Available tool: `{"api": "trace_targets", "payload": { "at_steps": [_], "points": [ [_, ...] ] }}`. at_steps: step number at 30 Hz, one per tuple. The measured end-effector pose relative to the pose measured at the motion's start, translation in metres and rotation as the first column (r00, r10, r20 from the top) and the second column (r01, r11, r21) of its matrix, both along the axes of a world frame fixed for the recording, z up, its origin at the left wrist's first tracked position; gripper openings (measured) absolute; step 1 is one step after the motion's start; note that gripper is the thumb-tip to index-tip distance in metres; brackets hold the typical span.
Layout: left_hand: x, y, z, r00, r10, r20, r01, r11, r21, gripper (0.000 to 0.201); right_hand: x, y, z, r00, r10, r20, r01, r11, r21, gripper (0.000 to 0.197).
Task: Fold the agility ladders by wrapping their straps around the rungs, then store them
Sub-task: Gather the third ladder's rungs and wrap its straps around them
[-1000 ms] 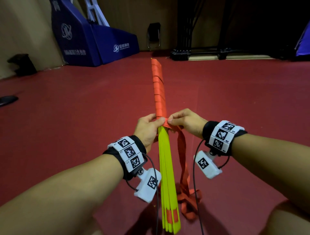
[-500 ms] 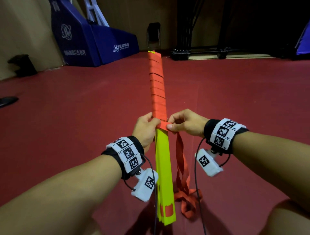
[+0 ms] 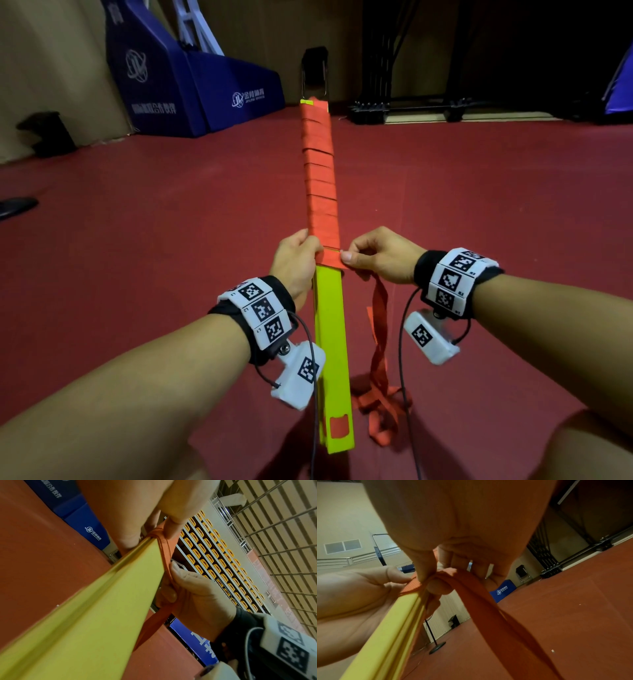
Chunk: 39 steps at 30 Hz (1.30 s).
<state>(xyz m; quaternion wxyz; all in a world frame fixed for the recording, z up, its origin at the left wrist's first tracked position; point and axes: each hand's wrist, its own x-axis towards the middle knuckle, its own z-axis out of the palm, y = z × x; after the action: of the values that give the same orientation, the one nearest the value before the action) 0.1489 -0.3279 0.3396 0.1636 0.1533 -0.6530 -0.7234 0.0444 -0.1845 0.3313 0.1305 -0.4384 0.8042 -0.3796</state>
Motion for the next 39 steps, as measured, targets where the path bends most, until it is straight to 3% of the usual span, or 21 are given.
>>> {"api": "trace_targets", "payload": {
  "at_steps": [2,13,17,26,31,35,39],
  "points": [
    [0.001,0.001,0.002,1.000,0.002,-0.003,-0.002,1.000,0.015,0.018,0.001,-0.001,-0.001,1.000,0.011,-0.005,-0.011,1.000,-0.015,0.038],
    [-0.004,-0.005,-0.003,1.000,0.016,-0.015,-0.015,0.997,0.069,0.028,0.006,-0.009,-0.003,1.000,-0.016,0.021,0.017,0.999,-0.031,0.028],
    [-0.007,-0.007,-0.005,0.997,0.079,-0.003,-0.078,0.988,0.136,0.028,0.008,-0.012,-0.004,0.994,-0.018,0.112,0.028,0.995,-0.092,0.024],
    [-0.012,0.002,-0.004,0.992,0.078,-0.101,-0.059,0.983,0.175,0.033,0.018,-0.019,0.009,0.983,-0.175,0.050,0.181,0.927,-0.329,0.025],
    [-0.014,0.007,-0.011,0.988,-0.112,-0.103,0.132,0.969,0.209,0.048,0.014,-0.016,0.009,0.957,-0.289,0.020,0.278,0.896,-0.347,0.023],
    [-0.012,0.006,-0.007,0.989,-0.122,-0.083,0.135,0.974,0.183,0.085,0.017,-0.018,0.010,0.967,-0.250,0.045,0.250,0.903,-0.350,0.023],
    [-0.012,0.009,-0.006,0.993,-0.102,-0.056,0.103,0.994,0.022,0.093,0.016,-0.018,0.014,0.979,-0.162,0.127,0.200,0.897,-0.394,0.022]
  ]
}}
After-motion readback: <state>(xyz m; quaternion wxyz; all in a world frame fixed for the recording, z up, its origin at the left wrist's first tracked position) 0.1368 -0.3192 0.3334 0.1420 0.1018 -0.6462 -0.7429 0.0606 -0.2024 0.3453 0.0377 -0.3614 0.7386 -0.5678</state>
